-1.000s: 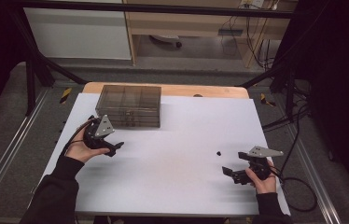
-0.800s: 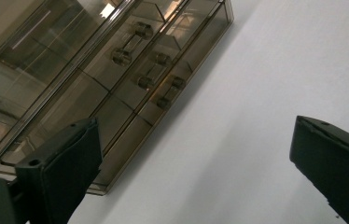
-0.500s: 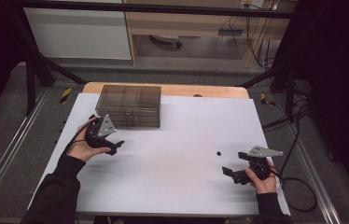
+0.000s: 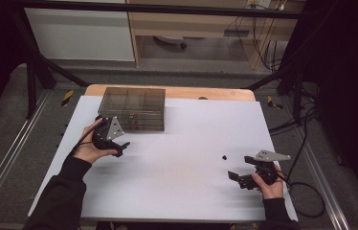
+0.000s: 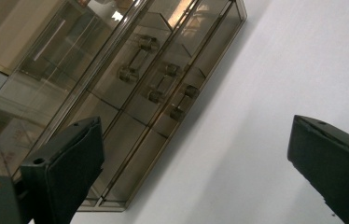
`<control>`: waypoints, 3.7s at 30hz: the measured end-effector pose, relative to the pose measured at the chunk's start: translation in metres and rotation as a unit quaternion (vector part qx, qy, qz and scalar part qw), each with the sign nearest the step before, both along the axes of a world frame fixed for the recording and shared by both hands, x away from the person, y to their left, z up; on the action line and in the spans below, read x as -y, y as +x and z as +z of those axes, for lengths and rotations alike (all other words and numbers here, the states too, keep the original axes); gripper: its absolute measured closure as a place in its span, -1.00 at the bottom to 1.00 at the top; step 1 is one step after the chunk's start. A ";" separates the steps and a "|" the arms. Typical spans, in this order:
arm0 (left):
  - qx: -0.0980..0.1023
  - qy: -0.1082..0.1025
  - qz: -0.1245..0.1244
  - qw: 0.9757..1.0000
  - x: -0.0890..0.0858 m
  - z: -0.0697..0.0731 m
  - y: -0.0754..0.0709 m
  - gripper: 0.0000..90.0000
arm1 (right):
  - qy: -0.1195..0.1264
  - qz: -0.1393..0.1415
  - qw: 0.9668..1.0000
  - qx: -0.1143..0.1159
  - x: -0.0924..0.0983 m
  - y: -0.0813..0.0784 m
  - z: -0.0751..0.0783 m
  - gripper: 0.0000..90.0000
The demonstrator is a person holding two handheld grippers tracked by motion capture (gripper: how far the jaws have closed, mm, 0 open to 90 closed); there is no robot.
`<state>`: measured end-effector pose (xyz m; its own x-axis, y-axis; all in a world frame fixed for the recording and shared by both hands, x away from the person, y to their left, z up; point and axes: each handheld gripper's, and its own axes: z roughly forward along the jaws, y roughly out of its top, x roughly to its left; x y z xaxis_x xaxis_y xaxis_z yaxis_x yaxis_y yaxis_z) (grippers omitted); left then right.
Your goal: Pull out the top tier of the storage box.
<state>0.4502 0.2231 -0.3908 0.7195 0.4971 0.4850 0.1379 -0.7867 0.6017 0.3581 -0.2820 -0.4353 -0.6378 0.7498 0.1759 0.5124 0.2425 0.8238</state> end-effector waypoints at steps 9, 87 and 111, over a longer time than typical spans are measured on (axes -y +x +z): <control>0.023 0.022 -0.010 0.999 0.007 -0.004 0.005 -0.91 | 0.000 0.000 1.000 0.000 0.000 0.000 0.000 -0.98; 0.202 0.203 -0.108 0.952 0.019 -0.028 0.026 -0.06 | 0.003 -0.001 1.000 0.000 0.001 0.000 0.001 -0.98; 0.250 0.218 -0.098 0.938 0.018 -0.033 0.023 0.32 | 0.003 -0.001 1.000 0.000 0.001 0.000 0.001 -0.98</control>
